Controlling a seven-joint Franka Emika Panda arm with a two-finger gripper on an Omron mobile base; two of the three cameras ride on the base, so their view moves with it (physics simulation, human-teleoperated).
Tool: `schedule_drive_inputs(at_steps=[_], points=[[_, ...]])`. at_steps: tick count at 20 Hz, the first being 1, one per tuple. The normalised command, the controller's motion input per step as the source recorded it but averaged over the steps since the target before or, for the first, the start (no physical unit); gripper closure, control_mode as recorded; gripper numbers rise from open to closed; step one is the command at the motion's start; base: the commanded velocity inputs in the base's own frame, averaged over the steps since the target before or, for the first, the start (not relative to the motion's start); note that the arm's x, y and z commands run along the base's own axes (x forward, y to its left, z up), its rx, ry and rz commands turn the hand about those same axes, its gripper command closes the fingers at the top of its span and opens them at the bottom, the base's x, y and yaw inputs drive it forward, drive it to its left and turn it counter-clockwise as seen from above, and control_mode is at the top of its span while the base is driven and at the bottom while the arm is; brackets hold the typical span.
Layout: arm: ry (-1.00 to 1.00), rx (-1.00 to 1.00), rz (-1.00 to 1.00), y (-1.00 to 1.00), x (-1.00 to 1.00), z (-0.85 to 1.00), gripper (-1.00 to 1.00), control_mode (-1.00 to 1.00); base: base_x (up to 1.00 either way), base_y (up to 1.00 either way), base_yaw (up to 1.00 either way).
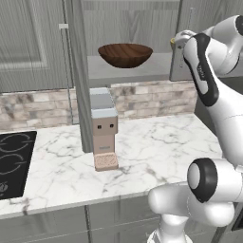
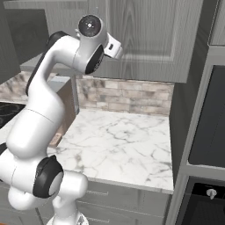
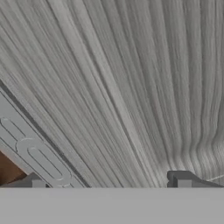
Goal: Move the bowls from the cabinet to the plates on the dining table.
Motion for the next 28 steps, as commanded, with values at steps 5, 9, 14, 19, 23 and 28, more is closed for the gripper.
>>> schedule_drive_inputs(at_steps=[5, 9, 14, 19, 23, 28], points=[[-0.03, 0.1, 0.0, -0.03, 0.57, -0.51, -1.0, -1.0, 0.0, 0.0, 0.0], [-0.02, 0.11, 0.0, 0.0, 0.4, -0.45, -1.0, -1.0, 0.0, 0.0, 0.0], [-0.01, 0.09, 0.0, 0.0, 0.31, -0.37, 1.0, -1.0, 0.0, 0.0, 0.0], [0.0, 0.03, 0.0, 0.0, 0.1, -0.11, 1.0, -1.0, 0.0, 0.0, 0.0], [0.0, 0.0, 0.0, 0.0, 0.0, 0.0, 1.0, -1.0, 0.0, 0.0, 0.0], [0.0, 0.0, 0.0, 0.0, 0.0, 0.0, 1.0, -1.0, 0.0, 0.0, 0.0]])
